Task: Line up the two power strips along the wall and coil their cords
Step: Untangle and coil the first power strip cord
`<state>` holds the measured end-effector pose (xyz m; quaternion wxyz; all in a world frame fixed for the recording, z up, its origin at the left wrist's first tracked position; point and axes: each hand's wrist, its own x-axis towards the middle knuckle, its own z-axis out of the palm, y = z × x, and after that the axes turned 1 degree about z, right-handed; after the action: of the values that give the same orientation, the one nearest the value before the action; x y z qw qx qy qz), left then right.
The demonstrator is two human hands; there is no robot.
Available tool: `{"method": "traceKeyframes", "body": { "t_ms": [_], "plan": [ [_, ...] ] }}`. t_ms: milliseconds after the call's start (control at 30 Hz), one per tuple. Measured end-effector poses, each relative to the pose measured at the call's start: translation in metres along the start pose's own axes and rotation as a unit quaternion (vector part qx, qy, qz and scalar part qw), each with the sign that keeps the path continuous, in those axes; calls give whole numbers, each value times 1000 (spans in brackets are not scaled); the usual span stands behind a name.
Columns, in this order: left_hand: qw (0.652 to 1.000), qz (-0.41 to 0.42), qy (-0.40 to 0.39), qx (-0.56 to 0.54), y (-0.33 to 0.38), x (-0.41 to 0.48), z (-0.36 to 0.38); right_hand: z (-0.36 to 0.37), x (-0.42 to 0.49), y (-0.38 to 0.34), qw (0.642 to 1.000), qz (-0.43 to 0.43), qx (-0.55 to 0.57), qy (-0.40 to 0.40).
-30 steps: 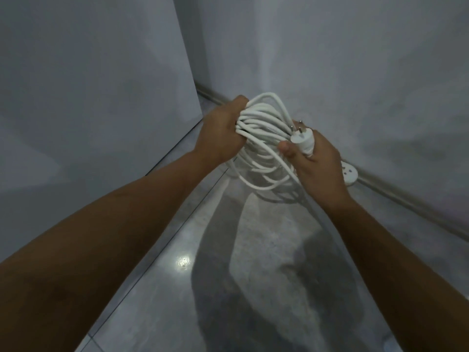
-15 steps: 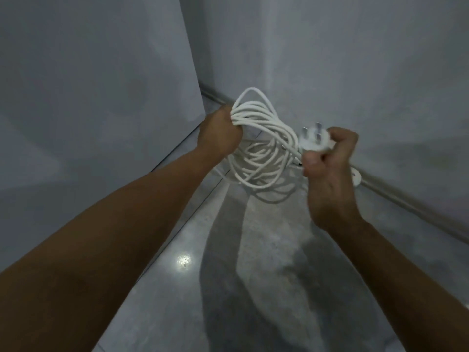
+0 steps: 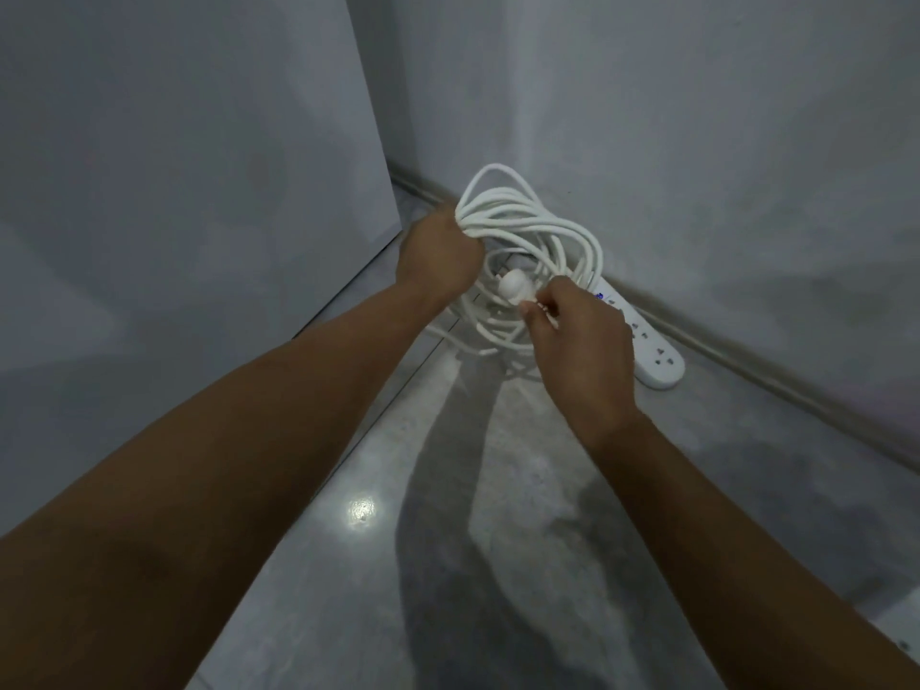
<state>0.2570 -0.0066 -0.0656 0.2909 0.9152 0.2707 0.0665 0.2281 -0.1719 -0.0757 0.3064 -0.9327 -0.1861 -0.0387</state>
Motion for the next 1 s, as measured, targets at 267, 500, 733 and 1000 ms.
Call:
{"method": "traceKeyframes", "body": {
  "t_ms": [267, 500, 733, 1000],
  "plan": [
    [996, 29, -42, -73, -3, -26, 12, 17, 19, -2, 992, 122, 32, 18],
    [991, 25, -72, -108, -3, -29, 14, 17, 21, 2, 982, 122, 115, 83],
    [990, 19, -50, -128, 17, -25, 17, 8, 34, 8, 982, 66, 71, 161],
    [989, 13, -62, -136, 20, -26, 16, 10, 39, 13, 980, 25, -63, 188]
  ]
}}
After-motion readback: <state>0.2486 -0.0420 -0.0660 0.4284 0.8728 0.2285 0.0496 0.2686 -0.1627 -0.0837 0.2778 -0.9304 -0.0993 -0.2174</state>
